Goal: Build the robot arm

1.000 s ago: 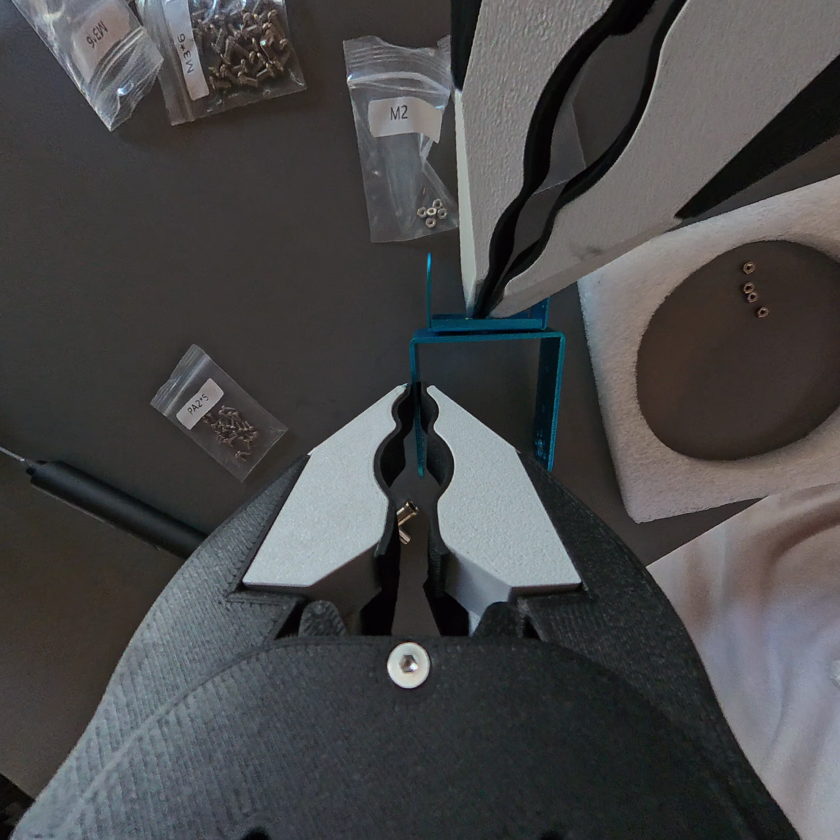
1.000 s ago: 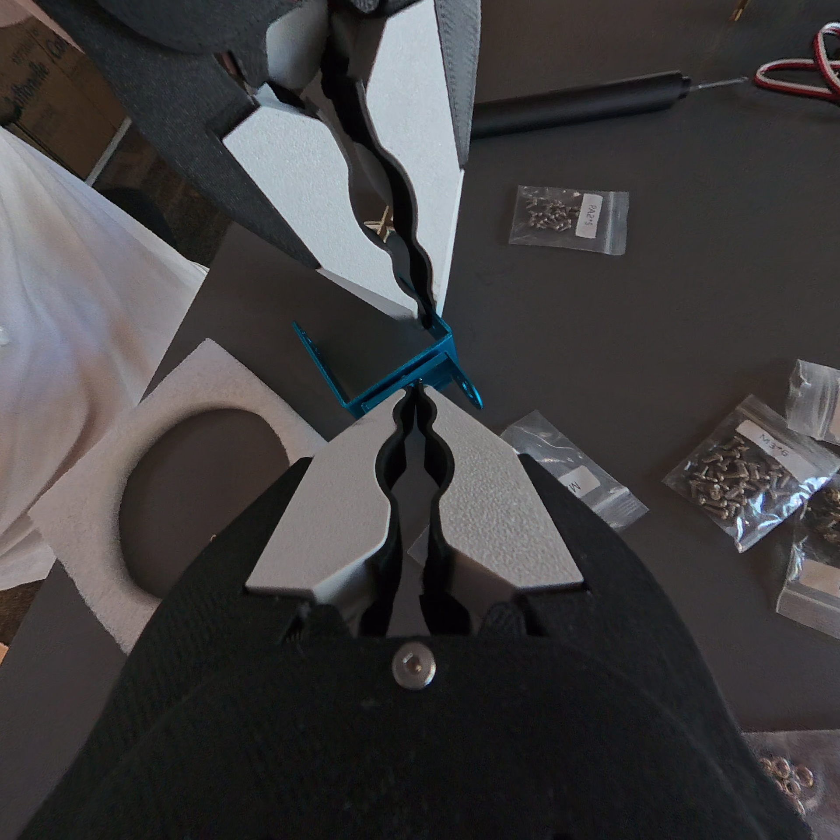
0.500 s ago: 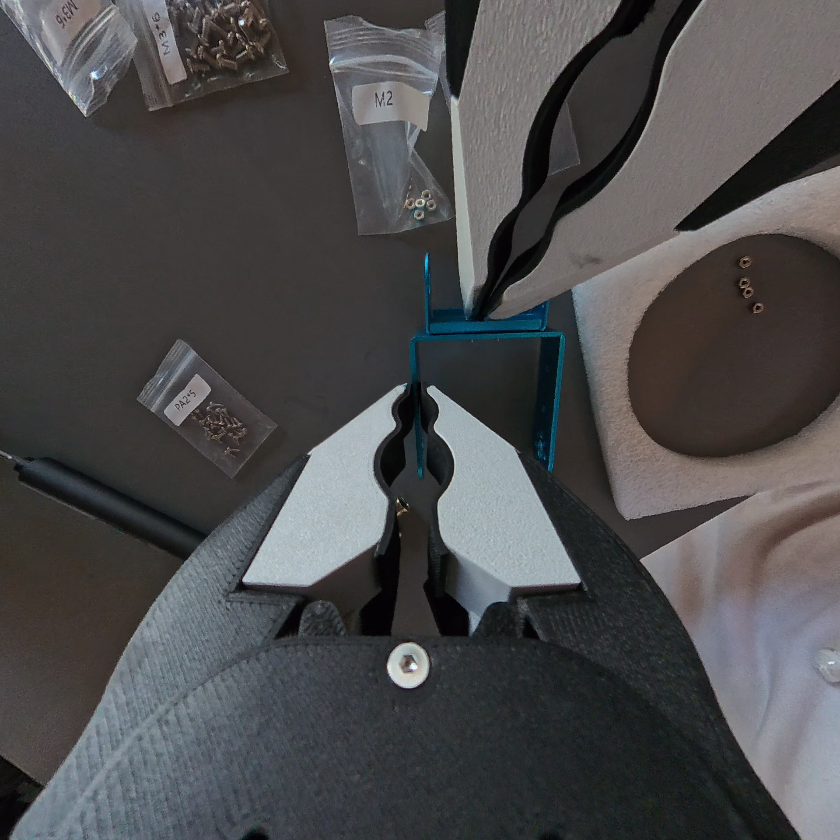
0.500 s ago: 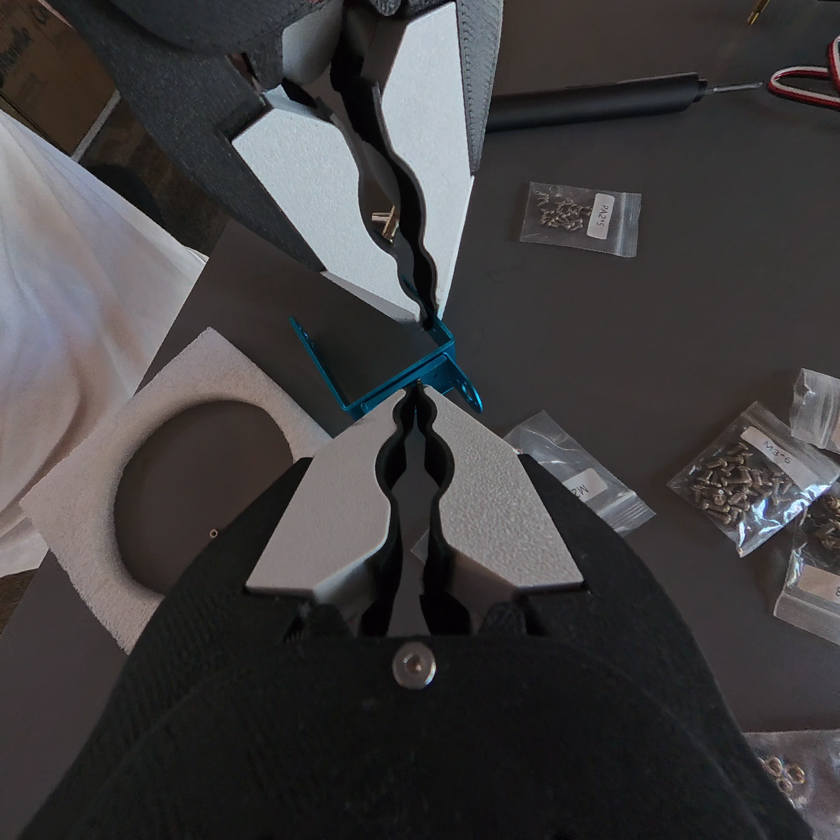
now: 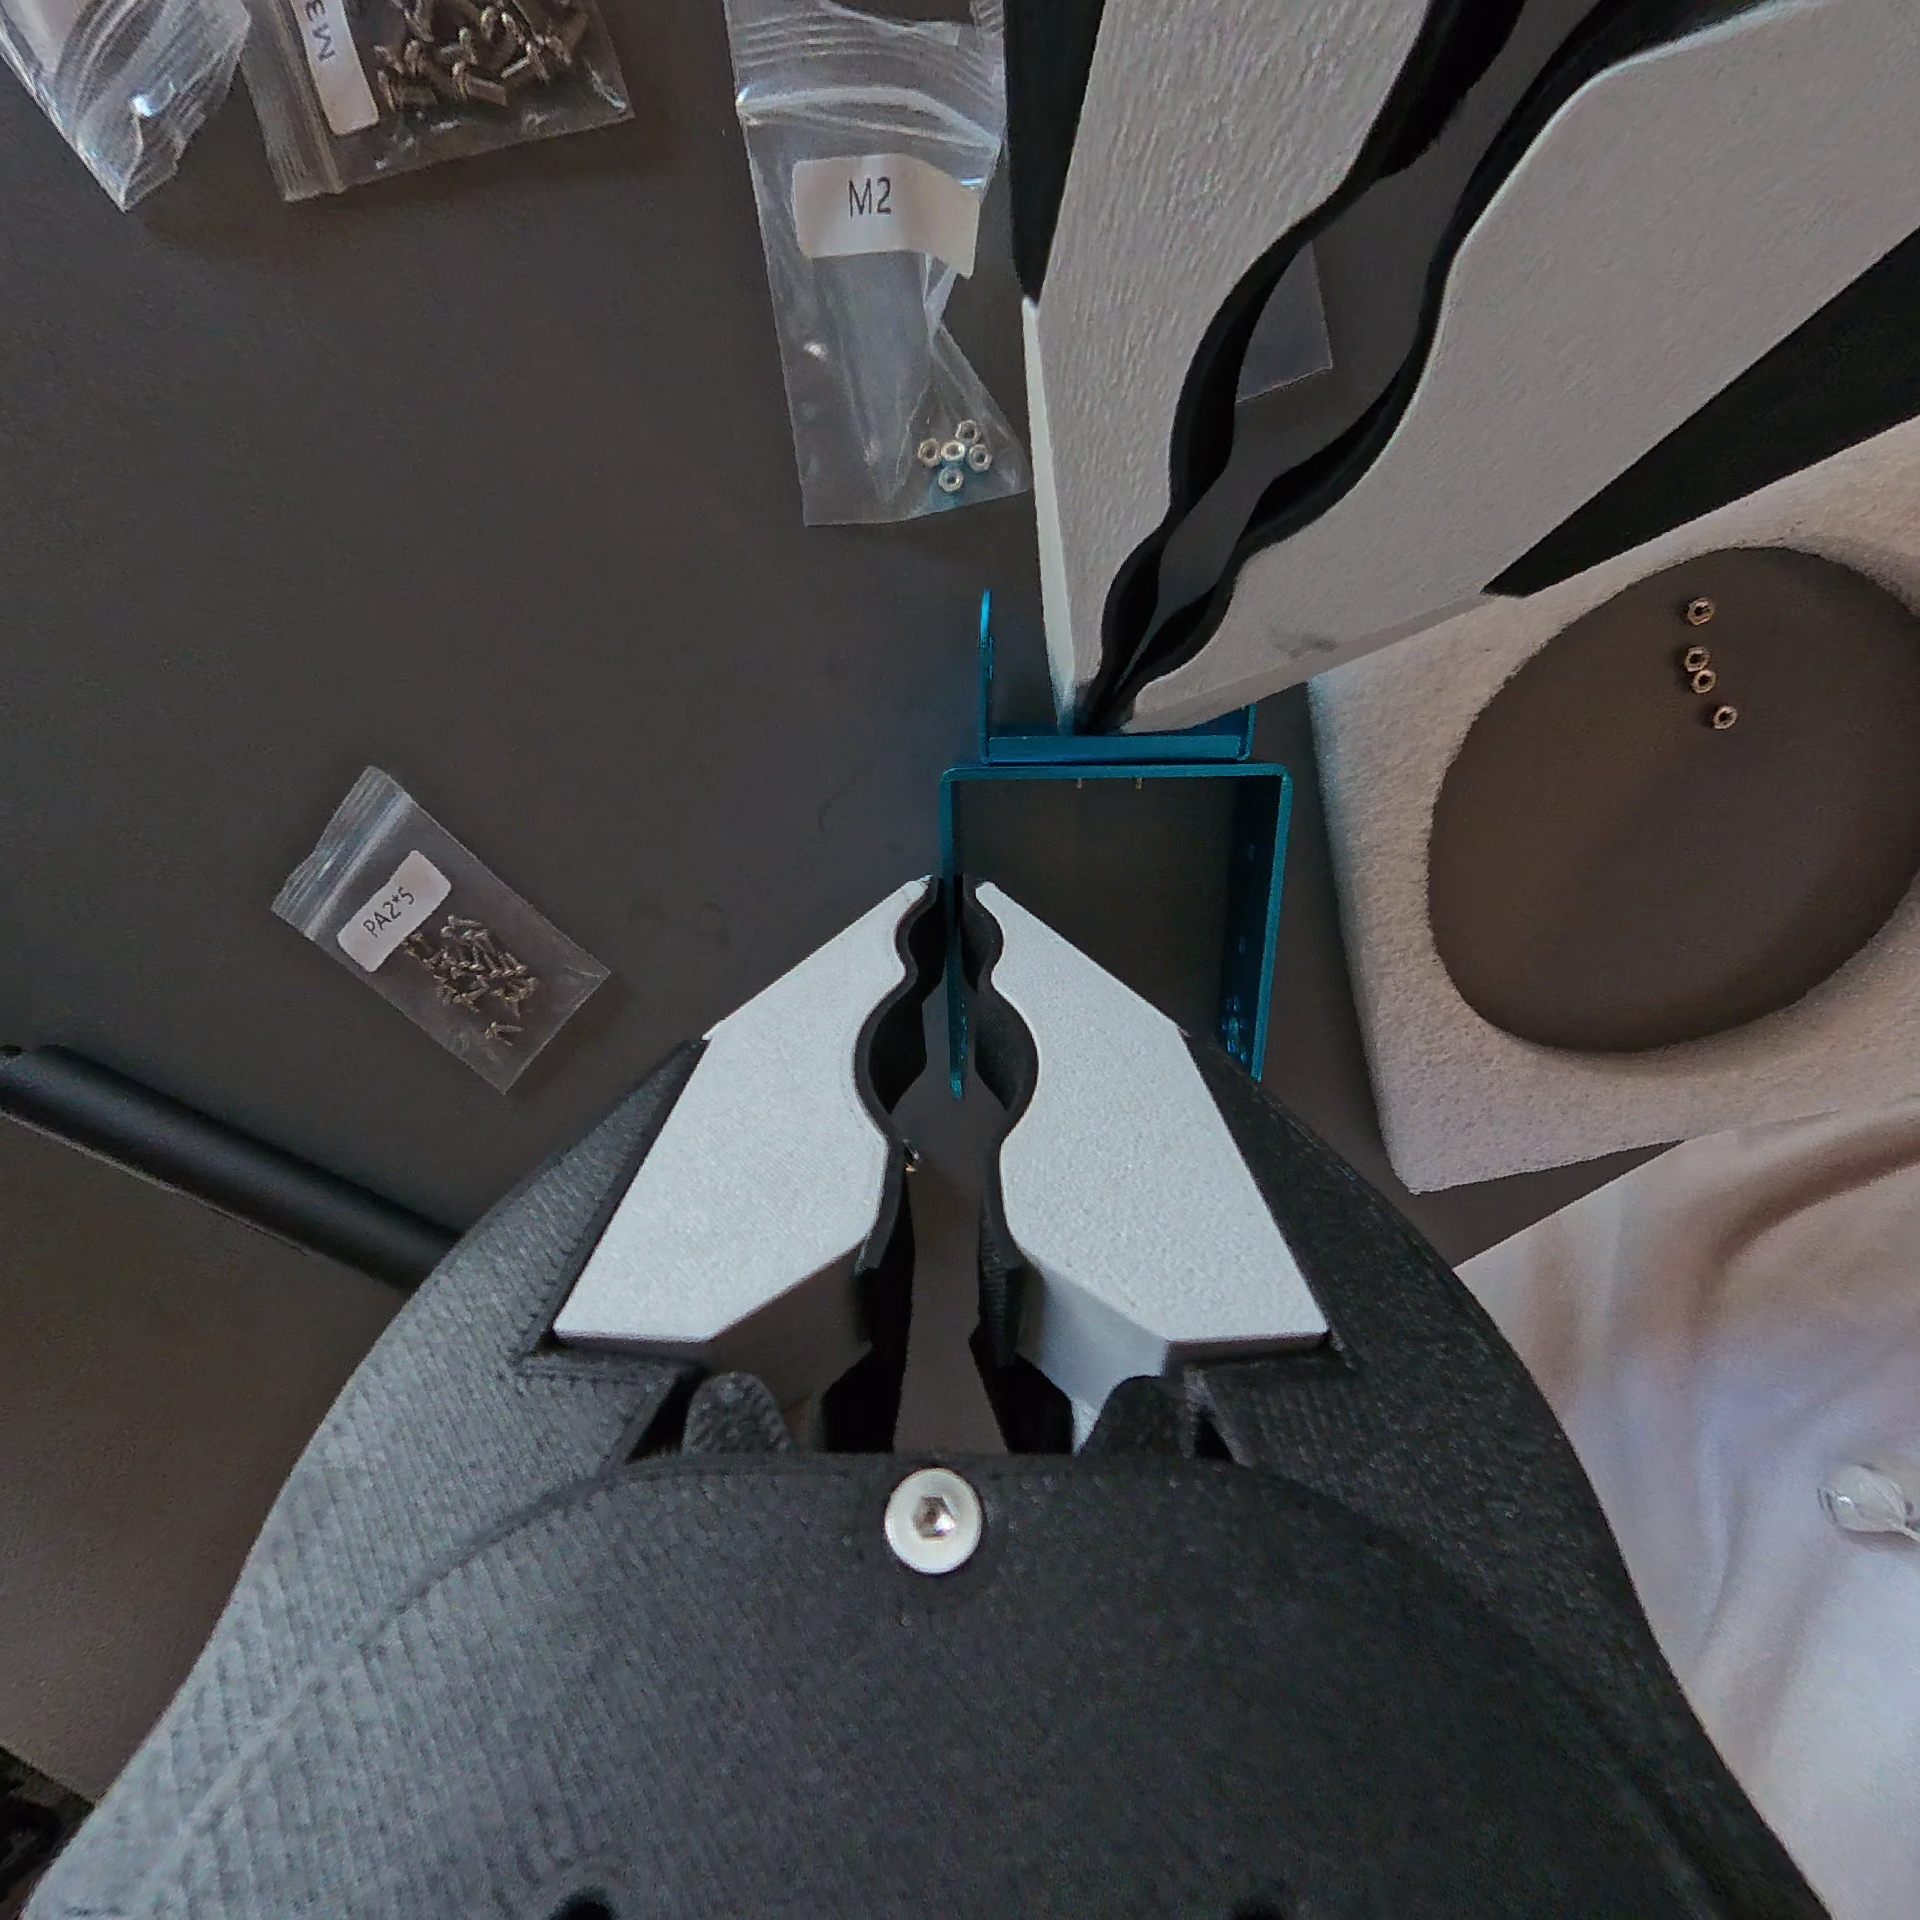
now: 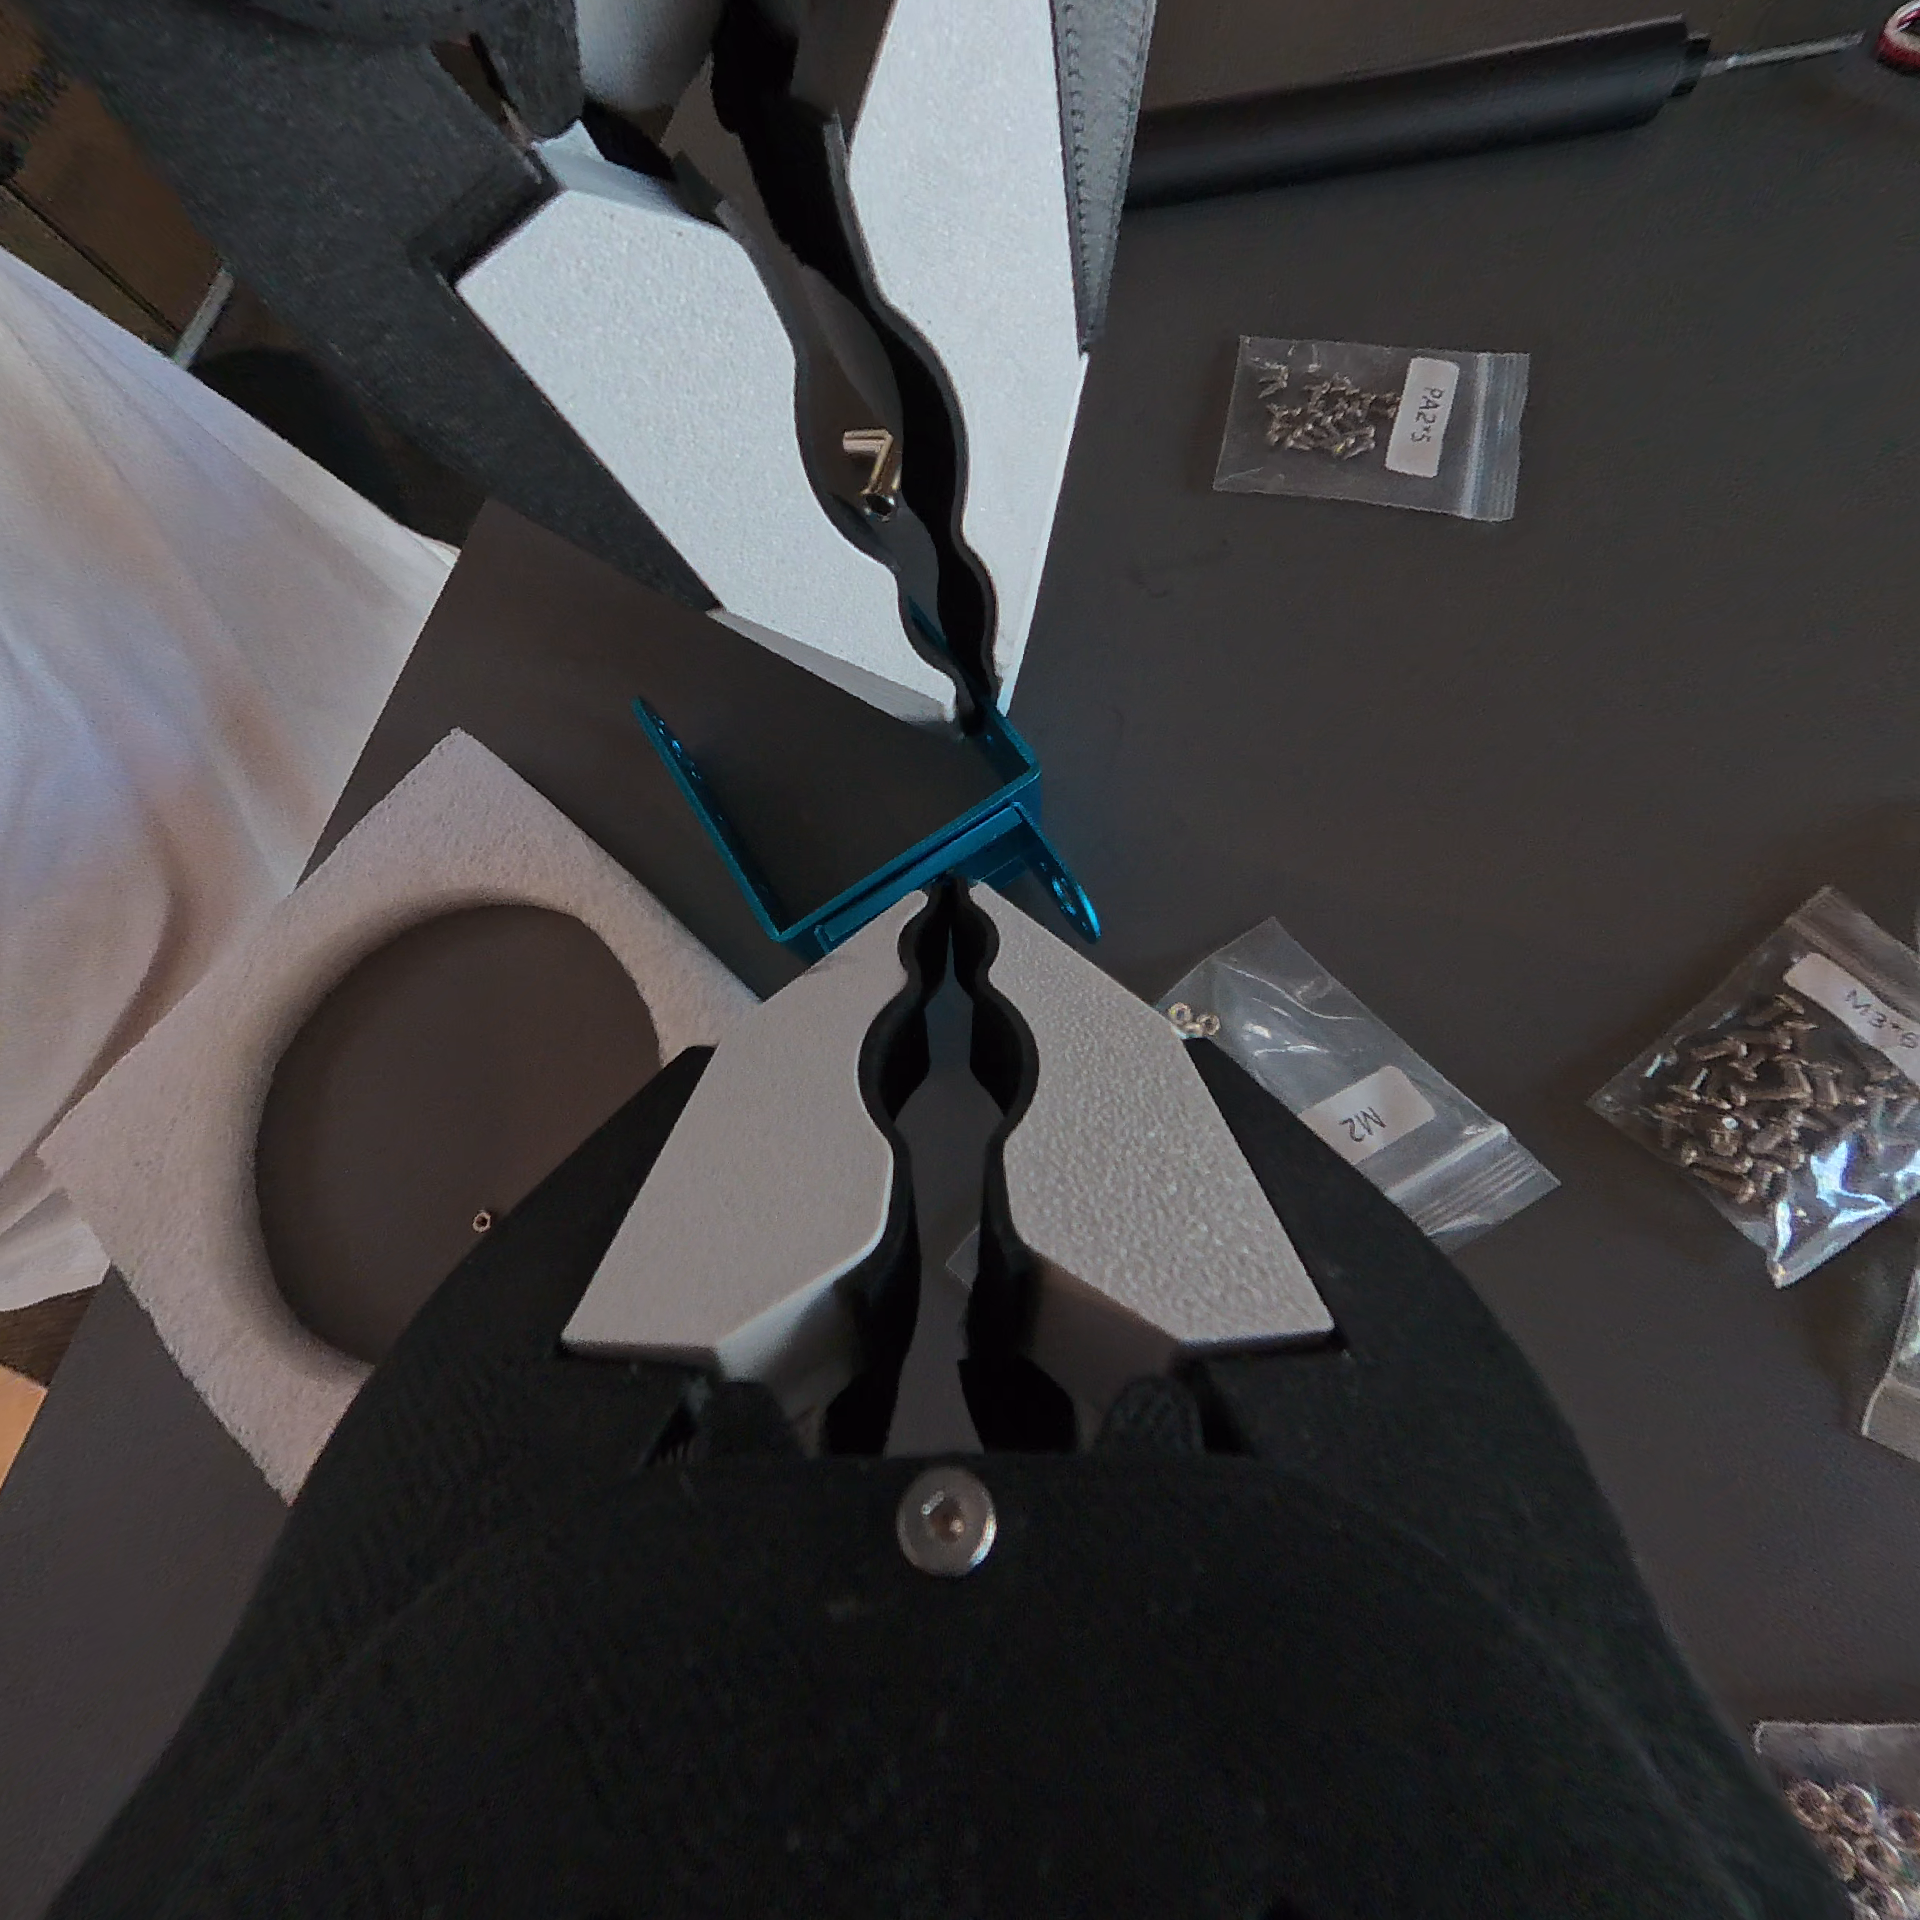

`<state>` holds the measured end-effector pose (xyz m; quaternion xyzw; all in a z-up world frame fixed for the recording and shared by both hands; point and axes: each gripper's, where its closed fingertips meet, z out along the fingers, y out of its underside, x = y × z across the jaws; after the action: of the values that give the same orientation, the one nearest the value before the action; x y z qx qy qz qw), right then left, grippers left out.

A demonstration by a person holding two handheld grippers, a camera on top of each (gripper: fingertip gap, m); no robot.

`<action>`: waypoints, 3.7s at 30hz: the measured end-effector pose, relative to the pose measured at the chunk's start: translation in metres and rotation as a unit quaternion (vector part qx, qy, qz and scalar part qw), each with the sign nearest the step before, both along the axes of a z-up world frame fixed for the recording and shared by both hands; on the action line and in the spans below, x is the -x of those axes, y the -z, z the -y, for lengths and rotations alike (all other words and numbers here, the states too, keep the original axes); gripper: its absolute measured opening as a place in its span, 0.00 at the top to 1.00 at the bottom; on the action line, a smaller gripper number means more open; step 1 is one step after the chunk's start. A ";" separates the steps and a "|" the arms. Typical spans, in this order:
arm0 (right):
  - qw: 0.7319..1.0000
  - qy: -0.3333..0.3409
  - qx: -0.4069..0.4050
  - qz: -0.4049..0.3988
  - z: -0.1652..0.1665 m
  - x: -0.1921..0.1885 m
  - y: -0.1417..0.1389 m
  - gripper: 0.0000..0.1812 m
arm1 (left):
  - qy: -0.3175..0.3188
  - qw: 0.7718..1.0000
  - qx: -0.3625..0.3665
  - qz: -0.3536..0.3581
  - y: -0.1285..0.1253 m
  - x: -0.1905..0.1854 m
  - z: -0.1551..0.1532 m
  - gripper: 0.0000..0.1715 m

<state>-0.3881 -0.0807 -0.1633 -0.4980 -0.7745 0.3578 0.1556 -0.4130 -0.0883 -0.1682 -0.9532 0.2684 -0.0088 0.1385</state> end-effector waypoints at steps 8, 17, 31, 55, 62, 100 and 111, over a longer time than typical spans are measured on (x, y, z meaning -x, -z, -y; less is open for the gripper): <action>1.000 -0.003 0.016 0.004 0.002 0.000 0.001 1.00 | 0.002 1.000 -0.006 -0.021 0.000 0.001 -0.002 0.99; 1.000 -0.004 0.020 0.000 0.004 0.001 0.000 1.00 | -0.004 0.999 -0.028 -0.028 0.002 0.003 -0.005 0.97; 1.000 -0.008 0.016 -0.005 0.007 0.001 0.000 1.00 | -0.009 0.998 -0.046 -0.037 0.003 0.009 -0.005 0.92; 1.000 -0.015 -0.001 -0.016 0.010 0.003 -0.001 1.00 | 0.010 0.997 -0.073 -0.037 -0.002 0.000 -0.009 0.94; 1.000 -0.015 -0.003 -0.014 0.009 0.002 0.000 1.00 | 0.010 0.996 -0.074 -0.039 -0.005 0.000 -0.007 0.94; 0.951 0.289 -0.102 -0.030 -0.004 -0.077 -0.089 0.94 | 0.010 0.947 -0.277 0.163 -0.090 0.121 0.038 0.88; 0.770 0.628 -0.100 0.052 0.075 -0.107 -0.024 0.94 | 0.153 0.920 -0.247 0.262 -0.115 0.168 0.058 0.86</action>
<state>-0.2813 -0.1561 -0.1397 -0.8727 -0.3276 0.0746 0.3543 -0.5812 -0.1466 -0.0536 -0.7996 0.3589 -0.2128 0.4318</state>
